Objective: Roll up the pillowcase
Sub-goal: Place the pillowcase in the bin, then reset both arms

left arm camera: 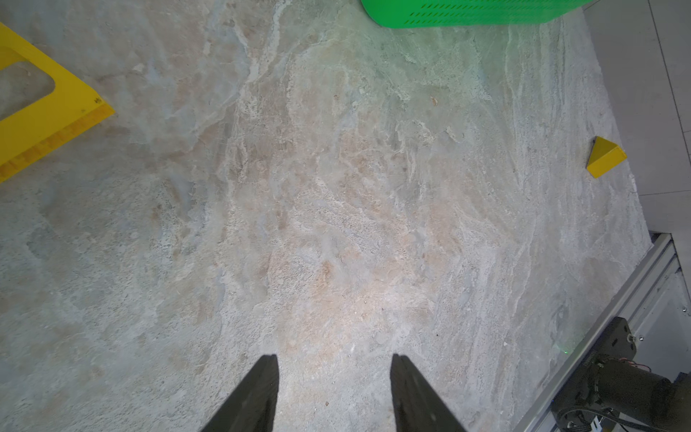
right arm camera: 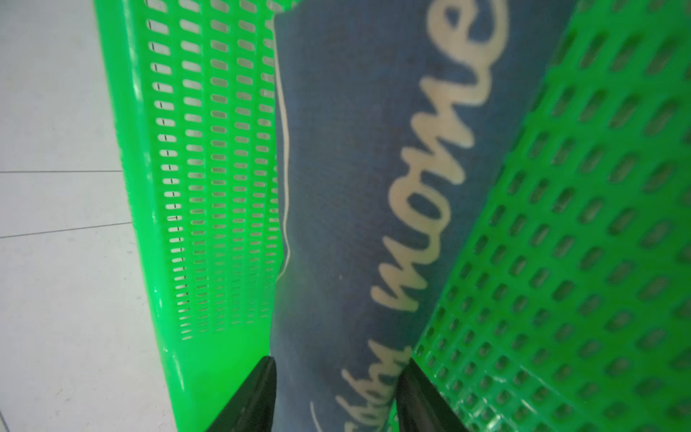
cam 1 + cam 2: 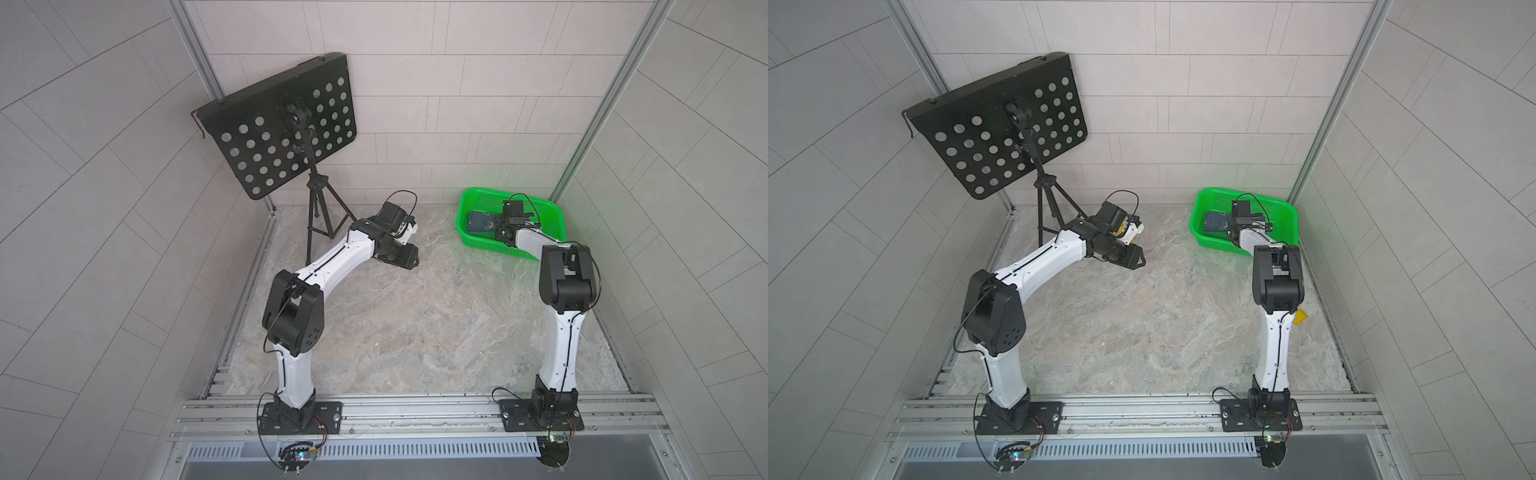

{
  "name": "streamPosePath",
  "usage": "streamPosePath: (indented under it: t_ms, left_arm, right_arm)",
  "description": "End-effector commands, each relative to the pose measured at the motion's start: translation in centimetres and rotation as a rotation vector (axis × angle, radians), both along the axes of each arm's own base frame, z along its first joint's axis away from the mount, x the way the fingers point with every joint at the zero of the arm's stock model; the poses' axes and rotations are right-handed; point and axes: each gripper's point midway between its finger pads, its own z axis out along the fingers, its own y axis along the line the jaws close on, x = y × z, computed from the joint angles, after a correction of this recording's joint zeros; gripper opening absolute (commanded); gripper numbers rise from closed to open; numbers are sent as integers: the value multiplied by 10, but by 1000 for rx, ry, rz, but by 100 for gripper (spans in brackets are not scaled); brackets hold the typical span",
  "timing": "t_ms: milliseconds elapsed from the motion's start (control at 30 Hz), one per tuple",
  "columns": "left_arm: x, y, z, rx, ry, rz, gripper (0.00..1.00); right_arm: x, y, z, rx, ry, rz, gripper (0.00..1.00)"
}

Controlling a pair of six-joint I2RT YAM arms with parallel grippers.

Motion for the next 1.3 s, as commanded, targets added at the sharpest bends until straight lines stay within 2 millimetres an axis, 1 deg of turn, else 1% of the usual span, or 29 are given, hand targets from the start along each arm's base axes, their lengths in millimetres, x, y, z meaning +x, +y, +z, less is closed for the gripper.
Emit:
streamPosePath:
  t_ms: [0, 133, 200, 300, 400, 467, 500, 533, 567, 600, 633, 667, 733, 767, 800, 833, 867, 900, 933, 967, 1033, 1067, 1133, 1200, 1267]
  left_arm:
    - [3, -2, 10, -12, -13, -20, 56]
    - [4, 0, 10, -2, -20, -18, 56]
    - [6, 3, 11, 5, -30, -11, 56]
    - [8, 9, 14, 15, -47, -4, 56]
    - [11, 23, 19, 45, -74, 16, 56]
    - [13, 36, 22, 61, -105, 42, 56]
    - [15, 46, 25, 76, -131, 62, 57]
    - [17, 58, 26, 101, -160, 84, 58]
    - [19, 67, 30, 120, -190, 102, 59]
    - [21, 80, 33, 143, -224, 124, 59]
    - [22, 91, 35, 163, -253, 144, 60]
    - [25, 105, 37, 186, -292, 173, 61]
    - [28, 137, 33, 222, -341, 260, 69]
    - [31, 153, 31, 232, -364, 310, 74]
    - [31, 170, 25, 241, -373, 352, 84]
    - [31, 184, 20, 250, -374, 387, 87]
    - [31, 198, 12, 261, -375, 423, 88]
    - [31, 214, 5, 276, -383, 467, 88]
    - [30, 227, -1, 290, -392, 509, 89]
    - [28, 243, -8, 310, -410, 558, 100]
    - [24, 270, -18, 342, -442, 647, 100]
    - [21, 284, -23, 361, -460, 689, 100]
    - [17, 306, -29, 356, -472, 758, 100]
    - [14, 326, -32, 355, -485, 834, 100]
    - [13, 336, -36, 377, -509, 870, 100]
  right_arm:
    - [-20, 4, 33, -5, 4, 48, 56]
    - [-36, 5, 55, -12, -19, 81, 56]
    - [-39, 1, 64, -40, -27, 111, 56]
    - [-41, -8, 75, -127, -19, 179, 56]
    - [-38, -11, 85, -245, 7, 342, 57]
    - [-38, -2, 92, -320, 10, 478, 57]
    - [-41, 2, 98, -378, 7, 543, 58]
    - [-47, 6, 105, -440, 2, 599, 58]
    - [-54, 7, 111, -490, -3, 636, 61]
    - [-64, 9, 116, -548, -11, 671, 65]
    - [-73, 11, 123, -610, -24, 704, 68]
    - [-87, 11, 126, -680, -23, 733, 71]
    - [-111, 14, 128, -767, -32, 780, 72]
    - [-124, 15, 127, -822, -38, 792, 72]
    - [-137, 15, 124, -877, -48, 803, 78]
    - [-148, 15, 124, -924, -74, 788, 99]
    - [-158, 14, 122, -971, -107, 761, 100]
    - [-169, 14, 113, -1017, -116, 759, 100]
    - [-177, 14, 108, -1047, -120, 757, 100]
    - [-184, 11, 99, -1066, -98, 751, 100]
    - [-195, 5, 85, -1122, -63, 729, 100]
    - [-203, 1, 73, -1146, -43, 704, 100]
    - [-208, -5, 62, -1174, -19, 676, 100]
    - [-211, -4, 47, -1192, 15, 699, 100]
    - [-211, -3, 41, -1228, 17, 675, 100]
